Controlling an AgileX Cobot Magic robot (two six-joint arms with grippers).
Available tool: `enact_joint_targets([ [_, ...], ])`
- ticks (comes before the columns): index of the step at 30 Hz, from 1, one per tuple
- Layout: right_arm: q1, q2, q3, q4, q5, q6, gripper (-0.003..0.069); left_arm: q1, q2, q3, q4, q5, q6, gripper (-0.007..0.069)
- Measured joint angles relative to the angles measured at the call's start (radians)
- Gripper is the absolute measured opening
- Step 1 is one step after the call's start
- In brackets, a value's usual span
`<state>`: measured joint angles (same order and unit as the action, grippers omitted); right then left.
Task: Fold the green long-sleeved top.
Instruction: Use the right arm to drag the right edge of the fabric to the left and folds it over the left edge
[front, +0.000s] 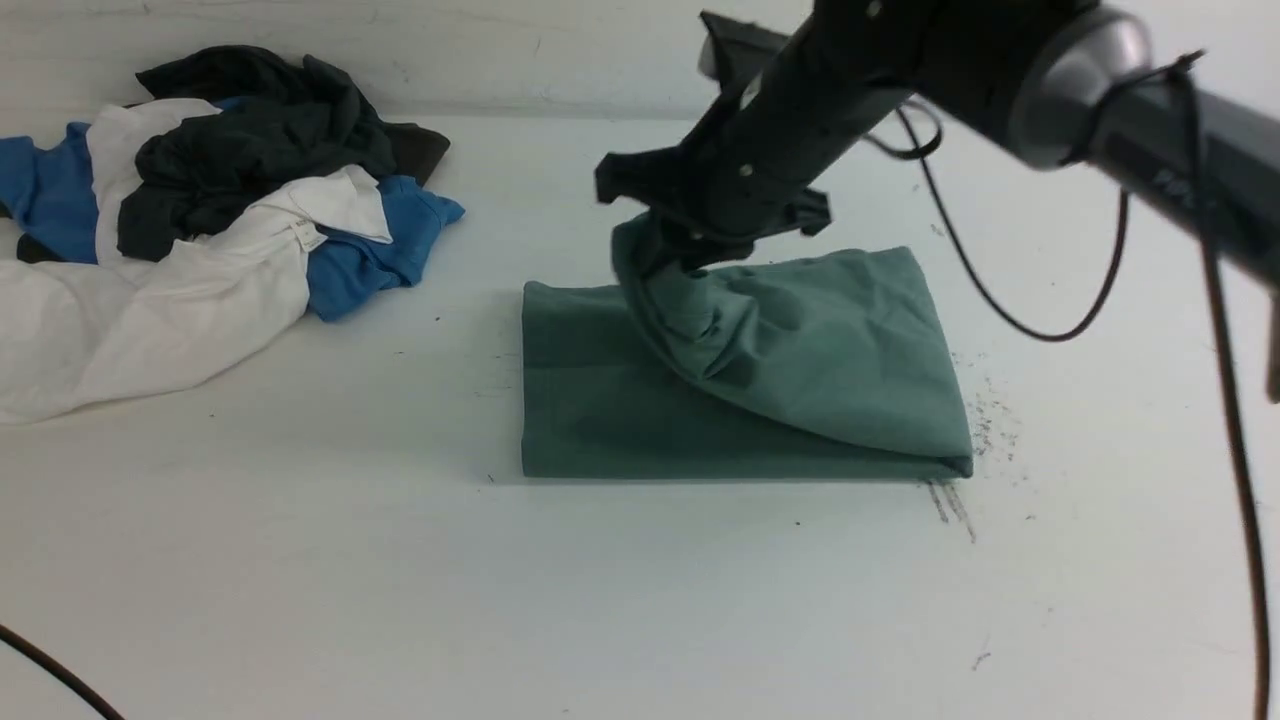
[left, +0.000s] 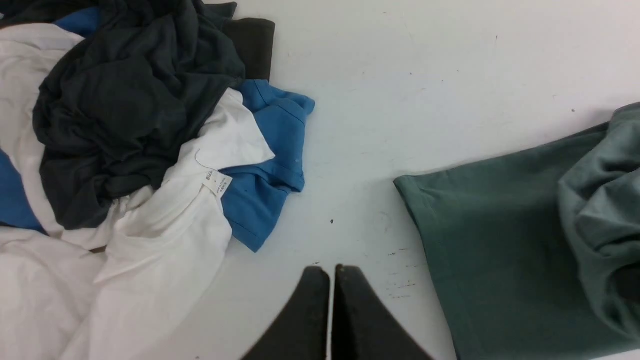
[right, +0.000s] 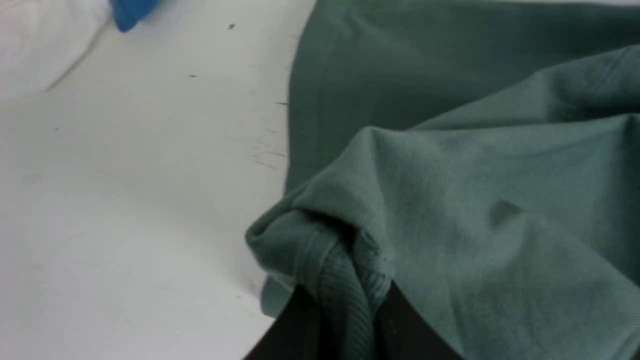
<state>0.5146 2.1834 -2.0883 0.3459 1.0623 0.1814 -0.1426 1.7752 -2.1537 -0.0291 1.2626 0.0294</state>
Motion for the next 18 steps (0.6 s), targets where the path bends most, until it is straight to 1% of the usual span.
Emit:
enact_joint_targets([
  [3, 0.023, 0.039, 0.0, 0.031, -0.021, 0.0, 0.0069, 0.0, 0.0, 0.0, 0.0, 0.0, 0.0, -0.0004],
  [8, 0.038, 0.079, 0.0, 0.049, -0.022, 0.0, 0.0078, 0.0, 0.0, 0.0, 0.0, 0.0, 0.0, -0.0004],
  [11, 0.038, 0.094, 0.0, 0.081, -0.039, -0.004, 0.0131, 0.0, 0.0, 0.0, -0.001, 0.0, 0.0, -0.0004],
  [13, 0.038, 0.096, 0.0, 0.136, -0.065, -0.016, 0.0225, 0.0, 0.0, 0.0, -0.013, 0.0, 0.0, -0.0004],
  [14, 0.038, 0.096, 0.0, 0.142, -0.068, -0.016, 0.0225, 0.0, 0.0, 0.0, -0.013, 0.0, 0.0, -0.0004],
  [15, 0.038, 0.096, -0.001, 0.205, -0.091, -0.032, 0.0323, 0.0, 0.0, 0.0, -0.024, 0.0, 0.0, -0.0004],
  [16, 0.038, 0.096, -0.005, 0.235, -0.097, -0.04, 0.0372, 0.0, 0.001, 0.0, -0.027, 0.0, 0.0, -0.0004],
  [18, 0.039, 0.095, -0.009, 0.267, -0.095, -0.052, 0.0445, 0.0, 0.001, 0.0, -0.031, 0.0, 0.0, -0.0004],
])
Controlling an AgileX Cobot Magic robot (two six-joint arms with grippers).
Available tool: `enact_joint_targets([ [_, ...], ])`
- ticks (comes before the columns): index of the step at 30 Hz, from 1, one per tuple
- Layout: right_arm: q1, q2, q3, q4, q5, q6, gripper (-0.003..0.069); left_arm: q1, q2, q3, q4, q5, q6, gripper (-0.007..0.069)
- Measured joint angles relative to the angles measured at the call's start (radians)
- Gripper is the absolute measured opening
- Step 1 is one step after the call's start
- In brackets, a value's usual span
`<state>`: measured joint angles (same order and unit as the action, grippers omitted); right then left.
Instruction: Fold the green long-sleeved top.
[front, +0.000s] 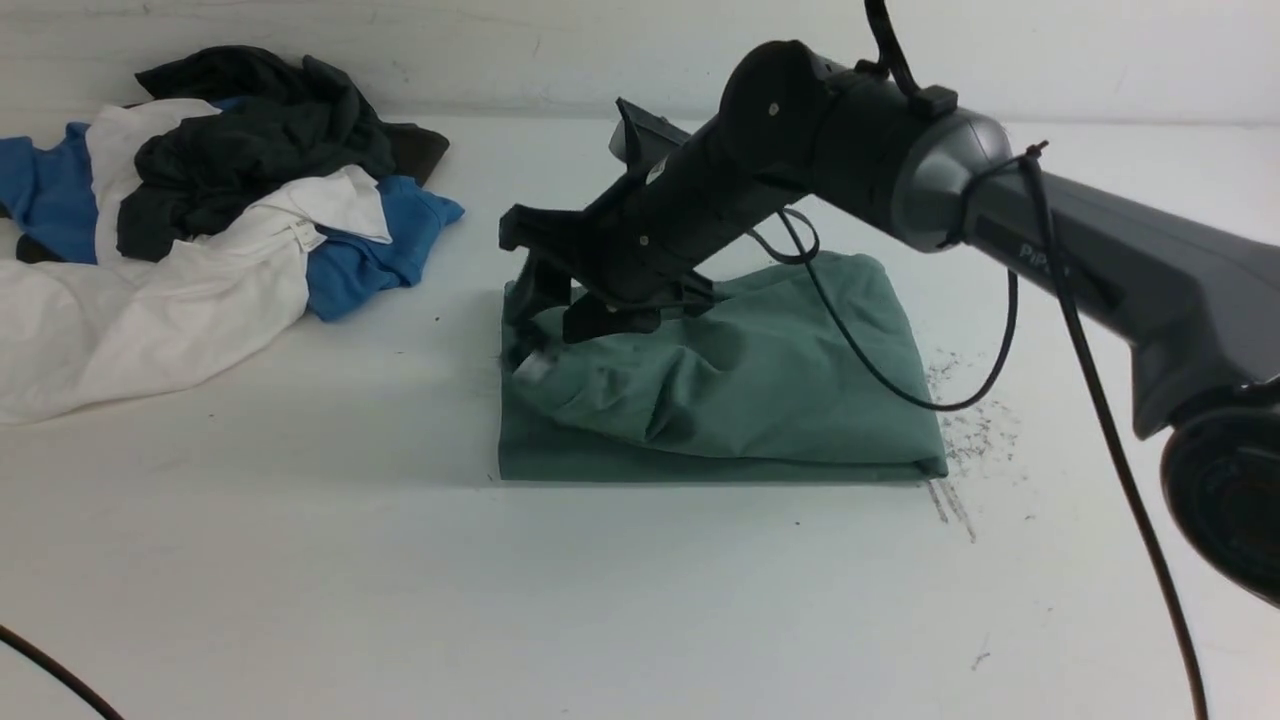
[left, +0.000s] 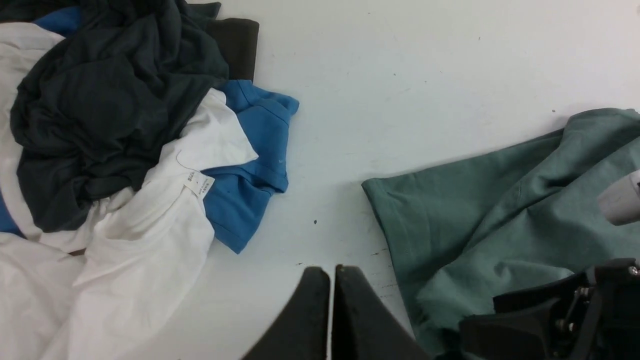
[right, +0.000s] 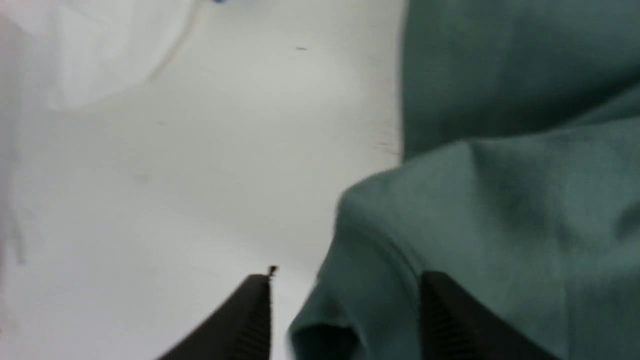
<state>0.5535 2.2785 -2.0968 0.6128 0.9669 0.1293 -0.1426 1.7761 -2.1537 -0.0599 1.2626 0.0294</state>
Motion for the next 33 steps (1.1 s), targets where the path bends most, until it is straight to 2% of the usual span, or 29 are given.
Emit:
enact_joint_targets([
  [4, -0.009, -0.014, -0.029, 0.0, 0.078, -0.064, 0.0563, 0.0, 0.001, 0.009, 0.003, 0.0, -0.006, -0.0004],
  [6, -0.028, -0.021, -0.067, -0.027, 0.14, -0.106, 0.0582, 0.0, 0.001, 0.029, 0.004, 0.0, -0.01, -0.0004],
  [9, -0.065, -0.033, -0.135, -0.093, 0.234, -0.135, 0.0568, 0.0, 0.001, 0.094, -0.002, -0.001, -0.016, -0.0004],
  [10, -0.09, -0.036, -0.18, -0.153, 0.259, -0.141, 0.0537, 0.0, 0.001, 0.138, -0.008, -0.002, -0.016, -0.0004],
  [11, -0.094, -0.035, -0.18, -0.162, 0.259, -0.142, 0.0531, 0.0, 0.001, 0.154, -0.009, -0.002, -0.016, -0.0004],
  [14, -0.157, -0.057, -0.201, -0.315, 0.271, -0.144, 0.0382, 0.0, 0.014, 0.266, -0.035, -0.004, -0.016, -0.0004],
  [16, -0.211, -0.085, -0.158, -0.4, 0.273, -0.146, 0.0174, 0.0, 0.045, 0.353, -0.088, -0.005, -0.016, -0.0004],
  [18, -0.245, -0.12, -0.075, -0.427, 0.273, -0.151, 0.0054, 0.0, 0.079, 0.389, -0.146, -0.006, -0.016, -0.0004],
  [20, -0.258, -0.143, -0.022, -0.431, 0.274, -0.155, 0.0025, 0.0, 0.1, 0.399, -0.178, -0.008, -0.015, -0.0004],
  [21, -0.274, -0.183, 0.064, -0.433, 0.276, -0.165, 0.0001, 0.0, 0.134, 0.408, -0.236, -0.011, -0.004, -0.0003],
  [25, -0.283, -0.251, 0.194, -0.422, 0.284, -0.199, -0.0013, 0.0, 0.215, 0.409, -0.335, -0.026, 0.042, 0.0029],
  [29, -0.276, -0.255, 0.234, -0.337, 0.285, -0.254, -0.0014, -0.001, 0.286, 0.409, -0.393, -0.032, 0.054, 0.0152],
  [30, -0.275, -0.255, 0.234, -0.337, 0.285, -0.257, -0.0014, -0.001, 0.292, 0.409, -0.393, -0.032, 0.055, 0.016],
  [33, -0.259, -0.228, 0.24, -0.259, 0.281, -0.315, -0.0014, -0.001, 0.331, 0.41, -0.4, -0.035, 0.056, 0.028],
])
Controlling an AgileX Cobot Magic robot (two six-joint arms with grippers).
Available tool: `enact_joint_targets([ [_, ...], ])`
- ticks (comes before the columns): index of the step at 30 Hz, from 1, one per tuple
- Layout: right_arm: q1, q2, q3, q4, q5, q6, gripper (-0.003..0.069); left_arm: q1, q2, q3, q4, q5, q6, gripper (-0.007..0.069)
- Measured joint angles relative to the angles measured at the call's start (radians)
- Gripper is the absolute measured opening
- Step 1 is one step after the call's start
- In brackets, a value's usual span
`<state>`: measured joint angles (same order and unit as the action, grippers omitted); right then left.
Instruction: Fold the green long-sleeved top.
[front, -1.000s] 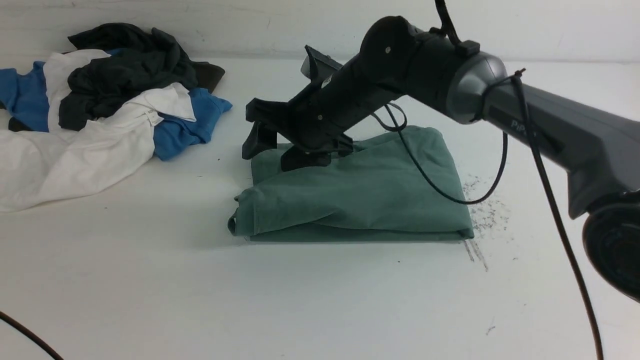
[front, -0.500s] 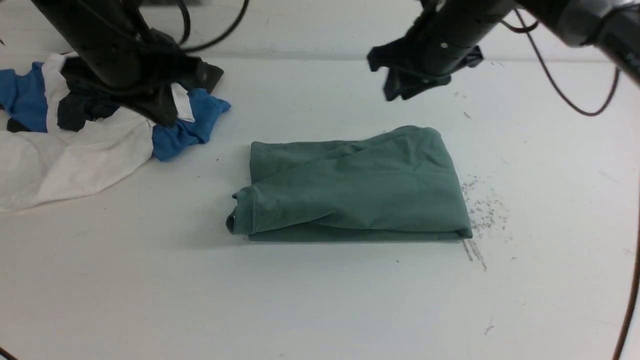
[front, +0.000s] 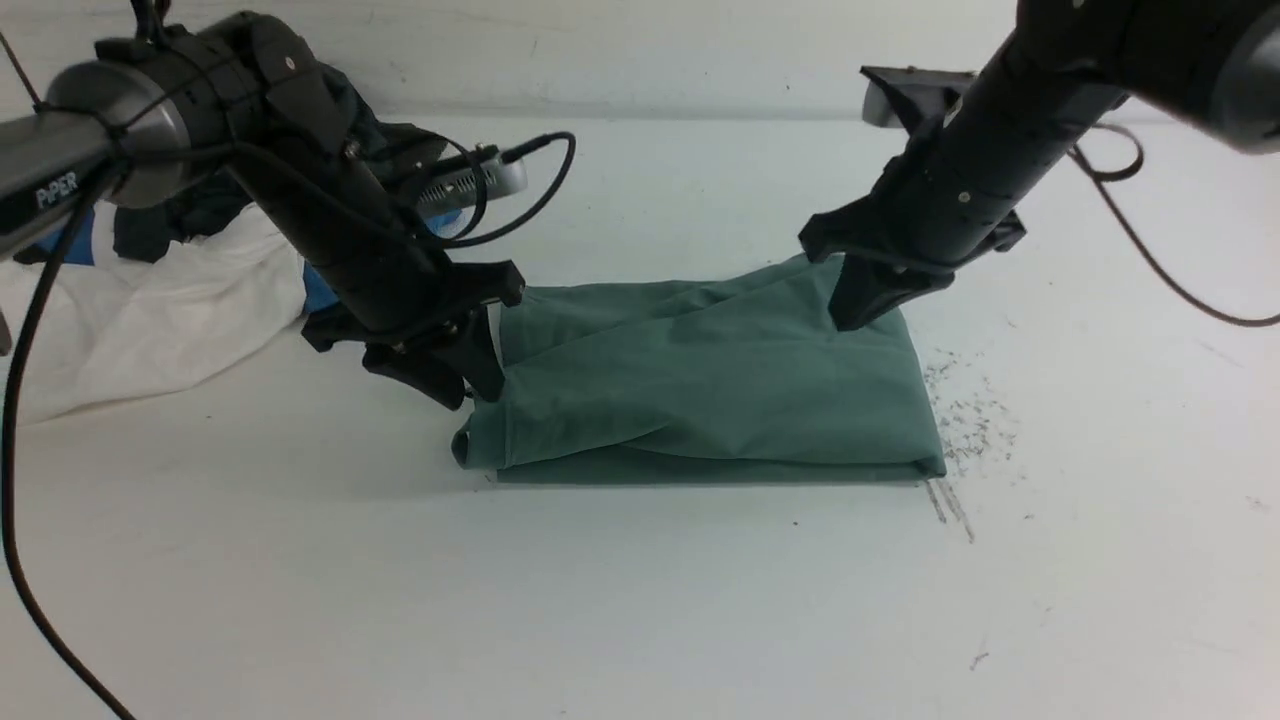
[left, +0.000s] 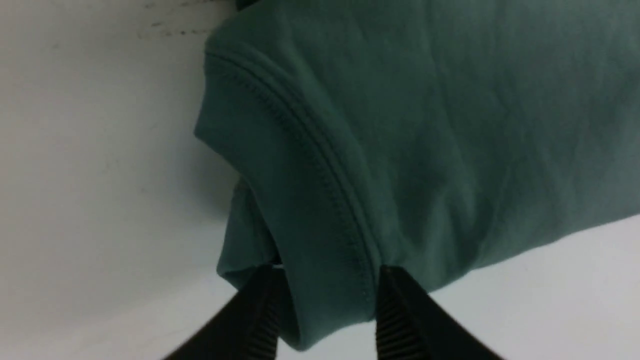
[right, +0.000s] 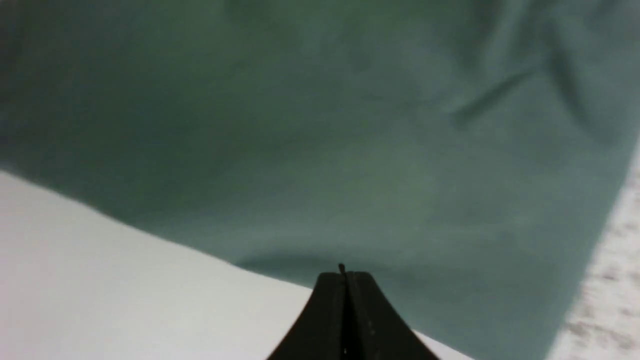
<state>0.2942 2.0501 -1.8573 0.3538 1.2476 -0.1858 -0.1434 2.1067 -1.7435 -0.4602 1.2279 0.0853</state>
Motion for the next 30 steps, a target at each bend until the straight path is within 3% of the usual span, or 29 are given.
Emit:
enact_joint_targets([
  [3, 0.007, 0.02, 0.001, 0.043, -0.002, -0.015, -0.0014, -0.007, 0.028, 0.0, -0.003, -0.001, 0.001, 0.0364],
  [6, 0.007, 0.023, 0.001, 0.06, -0.004, -0.026, -0.0014, -0.019, 0.045, 0.0, -0.003, -0.003, 0.004, 0.0382],
  [9, 0.01, 0.023, 0.001, 0.073, -0.004, -0.033, -0.0015, -0.026, 0.052, 0.001, -0.006, -0.018, 0.024, 0.0346],
  [12, 0.025, 0.023, 0.001, 0.075, -0.007, -0.05, -0.0014, -0.027, 0.052, -0.005, -0.008, -0.023, 0.035, 0.0206],
  [13, 0.043, 0.023, 0.001, 0.075, -0.008, -0.076, -0.0014, -0.027, 0.052, -0.01, -0.007, -0.023, 0.04, 0.0118],
  [16, 0.08, 0.03, 0.001, 0.077, -0.009, -0.128, -0.0015, -0.027, 0.052, -0.032, 0.01, -0.022, 0.06, 0.0017],
  [30, 0.117, 0.134, 0.001, 0.086, -0.011, -0.176, -0.0012, -0.027, 0.052, -0.186, 0.156, -0.008, 0.069, -0.0004],
])
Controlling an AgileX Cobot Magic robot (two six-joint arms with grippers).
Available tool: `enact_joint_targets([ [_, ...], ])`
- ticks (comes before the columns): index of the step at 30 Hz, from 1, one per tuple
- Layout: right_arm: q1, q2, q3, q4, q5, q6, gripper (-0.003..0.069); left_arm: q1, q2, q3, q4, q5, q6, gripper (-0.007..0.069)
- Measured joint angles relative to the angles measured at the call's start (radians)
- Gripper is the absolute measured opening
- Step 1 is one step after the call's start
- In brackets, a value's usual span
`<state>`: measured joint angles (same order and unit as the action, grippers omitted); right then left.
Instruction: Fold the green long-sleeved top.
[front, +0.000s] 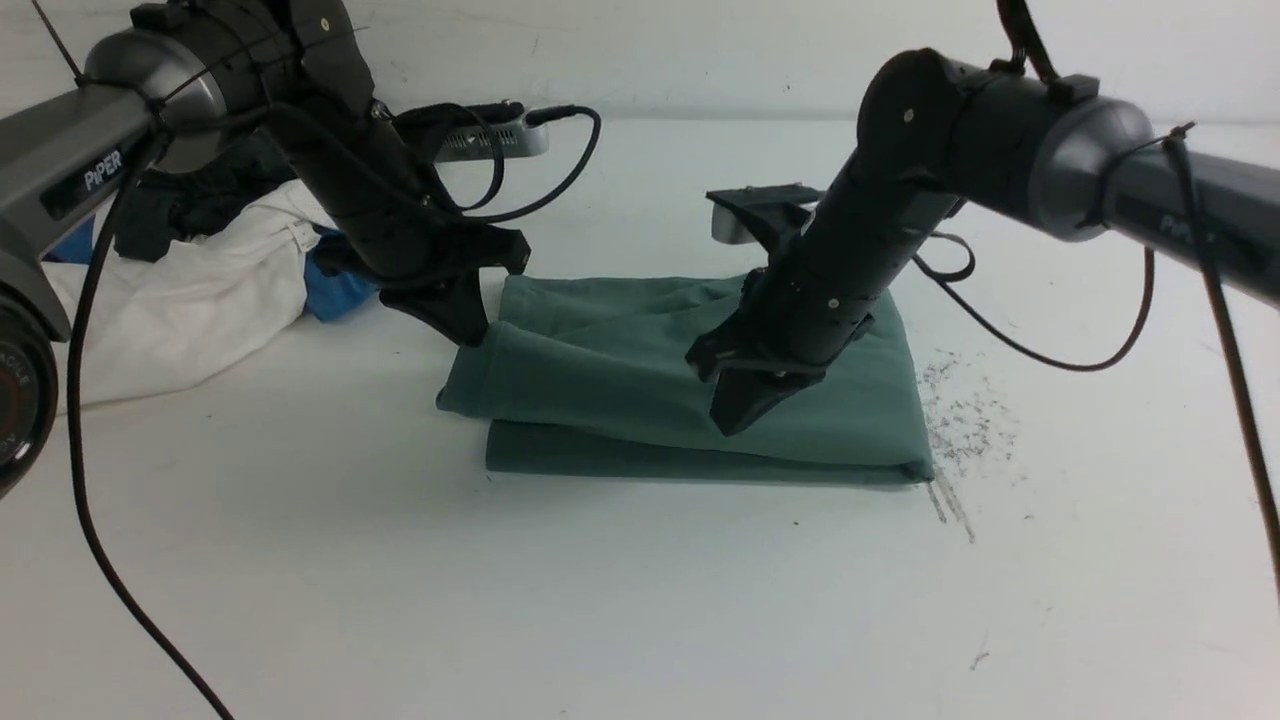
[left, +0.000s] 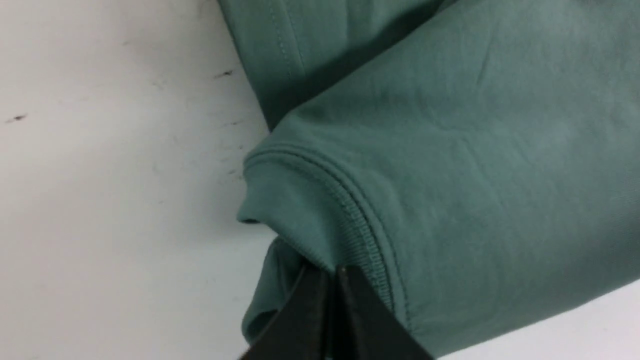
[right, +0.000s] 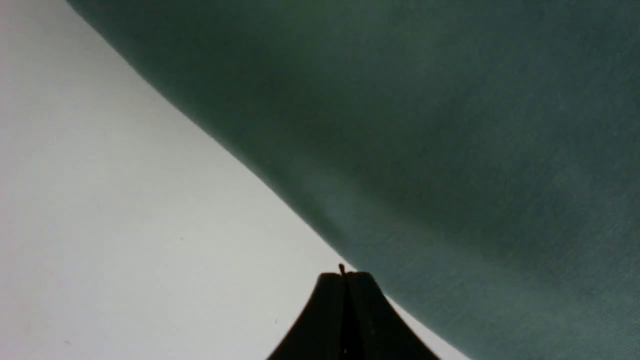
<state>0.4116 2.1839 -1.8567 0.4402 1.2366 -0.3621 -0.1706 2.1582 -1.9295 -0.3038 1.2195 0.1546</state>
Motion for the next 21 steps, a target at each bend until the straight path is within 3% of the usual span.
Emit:
enact_joint_targets([
  [12, 0.0, 0.024, 0.0, -0.066, -0.004, 0.037, -0.0003, 0.0, 0.027, 0.0, 0.081, 0.008, -0.019, 0.0012],
  [18, 0.0, 0.027, -0.014, -0.099, -0.006, 0.065, -0.0001, 0.0, 0.032, 0.0, 0.142, 0.009, -0.037, 0.0141],
  [19, 0.0, 0.018, -0.019, -0.115, -0.007, 0.086, -0.0001, 0.0, 0.032, 0.0, 0.177, 0.009, -0.045, 0.0209],
  [21, 0.0, 0.006, -0.019, -0.134, -0.007, 0.105, -0.0001, 0.0, 0.032, 0.0, 0.211, 0.009, -0.056, 0.0253],
])
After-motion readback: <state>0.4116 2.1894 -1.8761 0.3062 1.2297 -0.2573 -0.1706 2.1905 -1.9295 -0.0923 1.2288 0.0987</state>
